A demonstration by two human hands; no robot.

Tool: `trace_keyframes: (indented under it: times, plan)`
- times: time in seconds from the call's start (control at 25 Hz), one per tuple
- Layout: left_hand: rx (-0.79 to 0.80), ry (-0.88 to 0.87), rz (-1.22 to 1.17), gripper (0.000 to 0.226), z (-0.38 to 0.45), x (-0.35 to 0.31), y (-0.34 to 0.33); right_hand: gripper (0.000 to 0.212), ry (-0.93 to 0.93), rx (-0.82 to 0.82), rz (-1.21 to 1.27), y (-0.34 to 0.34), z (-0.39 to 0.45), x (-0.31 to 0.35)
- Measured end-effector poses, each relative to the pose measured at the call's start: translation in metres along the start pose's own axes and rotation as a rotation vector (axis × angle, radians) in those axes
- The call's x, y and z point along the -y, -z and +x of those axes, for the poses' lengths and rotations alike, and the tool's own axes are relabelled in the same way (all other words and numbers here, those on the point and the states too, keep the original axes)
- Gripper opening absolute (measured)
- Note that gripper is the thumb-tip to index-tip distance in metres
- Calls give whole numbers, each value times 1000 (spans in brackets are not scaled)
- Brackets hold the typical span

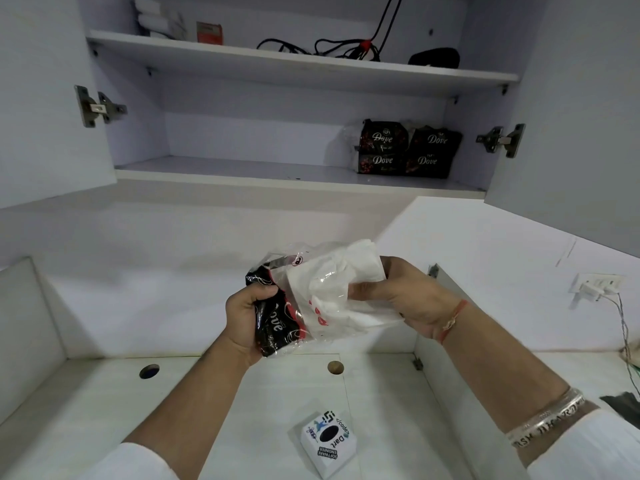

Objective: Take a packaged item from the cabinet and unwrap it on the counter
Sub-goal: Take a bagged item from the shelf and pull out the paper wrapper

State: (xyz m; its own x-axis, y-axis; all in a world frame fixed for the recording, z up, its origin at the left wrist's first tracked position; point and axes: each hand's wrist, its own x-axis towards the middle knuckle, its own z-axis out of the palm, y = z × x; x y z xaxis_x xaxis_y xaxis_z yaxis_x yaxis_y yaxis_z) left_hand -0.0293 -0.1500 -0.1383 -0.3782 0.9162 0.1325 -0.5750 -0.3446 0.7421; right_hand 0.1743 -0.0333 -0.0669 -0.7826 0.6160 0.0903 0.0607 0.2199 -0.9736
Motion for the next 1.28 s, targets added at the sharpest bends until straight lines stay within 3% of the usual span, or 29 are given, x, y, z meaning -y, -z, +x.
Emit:
trace_keyframes:
  times: [0.08, 0.2, 0.4, 0.56, 0.72, 0.96, 1.12, 1.2, 1.24, 1.28]
  plan:
    - [30, -4, 5, 41, 1, 2, 1, 32, -31, 33, 20, -3, -1, -1]
    - [-9, -3, 18, 36, 2, 6, 6, 30, -54, -4, 33, -8, 0, -7]
    - [-249, -20, 91, 22, 3, 13, 28, 26, -45, -279, 229, 5, 1, -20]
    - [-417, 47, 318, 13, 14, 32, 56, 20, -14, -458, 366, 21, 9, -38]
    - [-575, 284, 467, 25, 7, 80, 124, 16, -97, -437, 374, 22, 11, -79]
    - [-747, 519, 641, 7, -29, 164, 184, 21, -309, -369, 380, -3, 10, -190]
    - [-745, 598, 639, 25, -22, 199, 214, 25, -432, -354, 349, -35, 15, -260]
    - [-729, 612, 646, 10, -11, 216, 239, 26, -473, -362, 362, -55, 18, -287]
    - [-711, 635, 665, 17, -6, 231, 264, 26, -495, -373, 366, -64, 19, -298]
    - [-676, 677, 700, 50, 0, 249, 296, 25, -512, -381, 364, -73, 22, -310]
